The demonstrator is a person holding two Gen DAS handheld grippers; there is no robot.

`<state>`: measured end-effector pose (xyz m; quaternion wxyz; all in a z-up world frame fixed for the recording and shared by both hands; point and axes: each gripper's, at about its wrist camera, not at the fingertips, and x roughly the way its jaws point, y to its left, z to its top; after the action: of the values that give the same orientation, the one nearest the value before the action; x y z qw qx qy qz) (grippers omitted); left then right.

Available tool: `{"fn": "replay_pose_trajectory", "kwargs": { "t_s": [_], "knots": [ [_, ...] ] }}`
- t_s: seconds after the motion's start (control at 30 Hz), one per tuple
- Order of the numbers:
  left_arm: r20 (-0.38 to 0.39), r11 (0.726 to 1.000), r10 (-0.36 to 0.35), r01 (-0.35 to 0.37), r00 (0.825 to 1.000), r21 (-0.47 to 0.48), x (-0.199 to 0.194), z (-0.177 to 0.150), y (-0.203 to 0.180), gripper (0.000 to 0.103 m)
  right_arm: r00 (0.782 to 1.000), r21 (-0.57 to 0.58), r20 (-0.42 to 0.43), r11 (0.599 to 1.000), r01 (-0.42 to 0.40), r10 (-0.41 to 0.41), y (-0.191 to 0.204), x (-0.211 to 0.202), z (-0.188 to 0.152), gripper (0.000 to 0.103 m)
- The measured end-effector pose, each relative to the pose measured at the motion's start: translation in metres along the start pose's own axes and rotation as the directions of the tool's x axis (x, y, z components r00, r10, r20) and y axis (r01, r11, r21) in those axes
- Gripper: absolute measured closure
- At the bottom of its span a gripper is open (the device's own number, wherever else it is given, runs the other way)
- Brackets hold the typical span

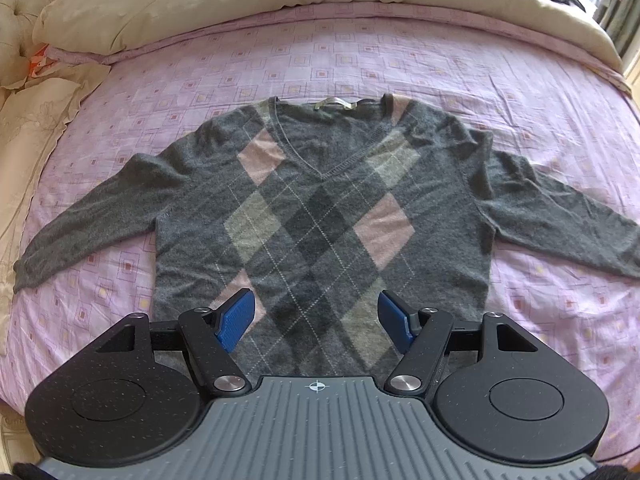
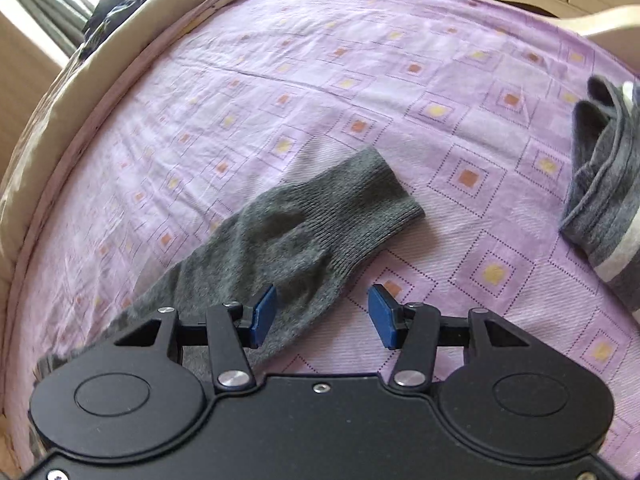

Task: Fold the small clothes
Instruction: 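Grasp the grey sweater sleeve cuff with the right tool, then lift the held sleeve with the right tool and carry it across the sweater body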

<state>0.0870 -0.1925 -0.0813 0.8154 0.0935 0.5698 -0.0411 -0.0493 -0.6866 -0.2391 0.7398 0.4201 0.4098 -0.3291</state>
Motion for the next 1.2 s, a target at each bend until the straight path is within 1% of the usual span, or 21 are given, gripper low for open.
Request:
{"fn": "replay_pose_trajectory", "kwargs": {
  "t_s": [0.13, 0.23, 0.3, 0.33, 0.37, 0.4, 0.43, 0.57, 0.67, 0.77, 0.83, 0.9, 1.03, 1.13, 1.2],
  "knots": [
    [-0.014, 1.0, 0.02, -0.02, 1.0, 0.005, 0.003, 0.001, -0.006, 0.036, 0.998, 0.065, 0.025, 0.997, -0.05, 0.049, -0.009, 0.01, 0.003, 0.042],
    [-0.021, 0.999, 0.03, -0.03, 0.999, 0.01, 0.004, 0.002, -0.009, 0.036, 0.996, 0.074, 0.047, 0.994, -0.076, 0.072, -0.01, 0.012, 0.006, 0.042],
    [-0.027, 0.999, 0.037, -0.036, 0.999, 0.012, 0.005, 0.001, -0.01, 0.036, 0.995, 0.077, 0.058, 0.993, -0.087, 0.083, -0.01, 0.015, 0.008, 0.045],
    [-0.03, 0.999, 0.039, -0.038, 0.999, 0.011, 0.006, 0.001, -0.011, 0.036, 0.995, 0.078, 0.062, 0.993, -0.087, 0.082, -0.01, 0.015, 0.01, 0.051],
    [-0.033, 0.999, 0.041, -0.041, 0.999, 0.01, 0.007, 0.001, -0.011, 0.036, 0.995, 0.074, 0.064, 0.994, -0.083, 0.078, -0.01, 0.016, 0.011, 0.07],
    [-0.037, 0.999, 0.041, -0.041, 0.998, 0.008, 0.008, 0.0, -0.011, 0.036, 0.996, 0.066, 0.055, 0.995, -0.079, 0.076, -0.01, 0.017, 0.013, 0.083],
    [-0.04, 0.999, 0.042, -0.041, 0.998, 0.006, 0.009, -0.001, -0.01, 0.036, 0.997, 0.059, 0.041, 0.996, -0.072, 0.069, -0.009, 0.019, 0.014, 0.091],
    [-0.044, 0.999, 0.041, -0.041, 0.998, -0.001, 0.008, -0.007, -0.007, 0.036, 0.998, -0.039, 0.056, 0.999, -0.025, 0.027, 0.007, 0.006, 0.014, 0.092],
    [-0.039, 0.999, 0.033, -0.033, 0.999, 0.007, 0.008, -0.011, -0.003, 0.036, 0.994, -0.126, 0.107, 0.992, -0.016, 0.029, 0.027, -0.023, 0.011, 0.092],
    [-0.033, 1.0, 0.002, -0.001, 0.999, 0.008, 0.01, -0.014, 0.006, 0.036, 0.981, -0.183, 0.185, 0.983, -0.022, 0.057, 0.046, -0.063, 0.01, 0.092],
    [-0.033, 1.0, -0.018, 0.018, 0.999, -0.004, 0.012, -0.016, 0.015, 0.036, 0.971, -0.202, 0.23, 0.979, -0.023, 0.071, 0.055, -0.088, 0.01, 0.092],
    [-0.035, 1.0, -0.025, 0.024, 0.999, -0.014, 0.016, -0.017, 0.025, 0.036, 0.965, -0.207, 0.252, 0.978, -0.017, 0.07, 0.061, -0.108, 0.008, 0.092],
    [-0.033, 0.998, -0.069, 0.068, 0.997, -0.012, 0.024, -0.02, 0.046, 0.036, 0.962, -0.211, 0.274, 0.977, 0.04, 0.02, 0.072, -0.127, -0.003, 0.092],
    [-0.022, 0.995, -0.097, 0.097, 0.995, 0.009, 0.027, -0.021, 0.062, 0.036, 0.957, -0.264, 0.29, 0.962, 0.067, 0.013, 0.1, -0.137, -0.017, 0.092],
    [-0.015, 0.993, -0.113, 0.113, 0.994, 0.021, 0.028, -0.021, 0.075, 0.036, 0.951, -0.337, 0.307, 0.939, 0.075, 0.034, 0.132, -0.146, -0.031, 0.092]
  ]
}}
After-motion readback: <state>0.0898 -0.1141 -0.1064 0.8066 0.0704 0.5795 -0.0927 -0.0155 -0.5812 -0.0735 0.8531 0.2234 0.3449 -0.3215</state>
